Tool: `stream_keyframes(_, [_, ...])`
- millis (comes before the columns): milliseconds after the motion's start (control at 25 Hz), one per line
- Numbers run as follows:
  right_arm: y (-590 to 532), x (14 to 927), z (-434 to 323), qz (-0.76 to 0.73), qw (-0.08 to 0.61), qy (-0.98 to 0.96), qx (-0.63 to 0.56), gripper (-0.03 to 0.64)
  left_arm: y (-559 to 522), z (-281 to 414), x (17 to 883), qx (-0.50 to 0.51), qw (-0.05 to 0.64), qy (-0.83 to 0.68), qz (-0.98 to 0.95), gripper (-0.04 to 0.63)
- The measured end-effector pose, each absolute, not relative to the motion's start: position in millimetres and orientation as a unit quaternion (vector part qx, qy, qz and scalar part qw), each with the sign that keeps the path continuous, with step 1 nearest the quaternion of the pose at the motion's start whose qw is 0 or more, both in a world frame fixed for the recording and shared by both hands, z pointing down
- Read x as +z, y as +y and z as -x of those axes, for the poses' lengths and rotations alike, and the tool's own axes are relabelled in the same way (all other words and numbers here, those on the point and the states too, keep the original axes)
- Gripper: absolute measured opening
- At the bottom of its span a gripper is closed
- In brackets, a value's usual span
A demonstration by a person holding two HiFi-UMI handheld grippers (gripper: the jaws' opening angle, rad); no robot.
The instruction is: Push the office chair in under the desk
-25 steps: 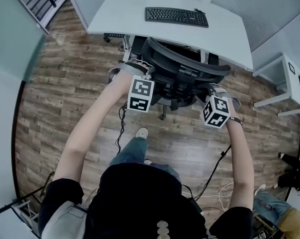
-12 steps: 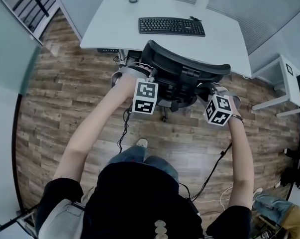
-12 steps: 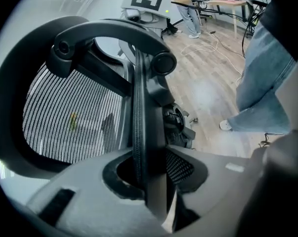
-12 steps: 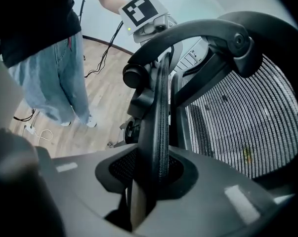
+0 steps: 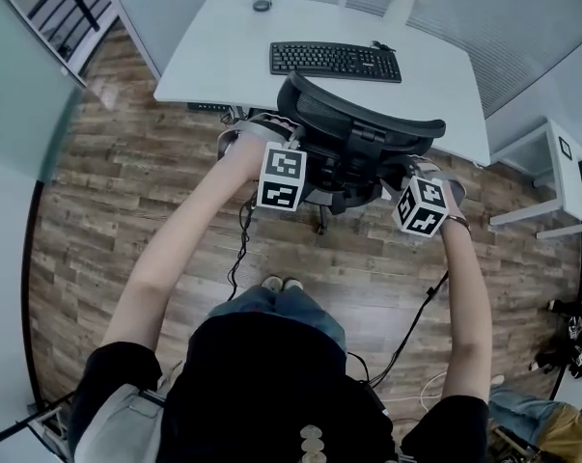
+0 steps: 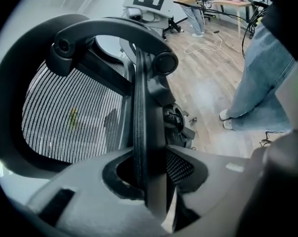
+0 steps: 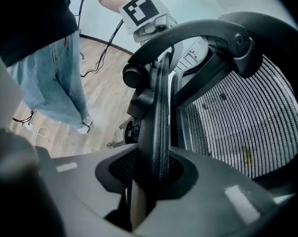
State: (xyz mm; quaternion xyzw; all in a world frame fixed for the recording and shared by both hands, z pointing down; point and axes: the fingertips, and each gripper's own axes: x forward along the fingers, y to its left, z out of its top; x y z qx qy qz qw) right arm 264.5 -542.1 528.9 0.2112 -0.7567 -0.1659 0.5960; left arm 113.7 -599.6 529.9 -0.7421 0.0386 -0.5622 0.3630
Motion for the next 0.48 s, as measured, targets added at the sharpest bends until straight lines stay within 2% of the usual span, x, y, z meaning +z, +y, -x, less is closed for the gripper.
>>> stream_keyframes(480, [-582,528,-272,-0.208,0.596,-0.757,-0.169,0.101,-639,-120,529,-0.568,0.350,0.043,0.744,0.121])
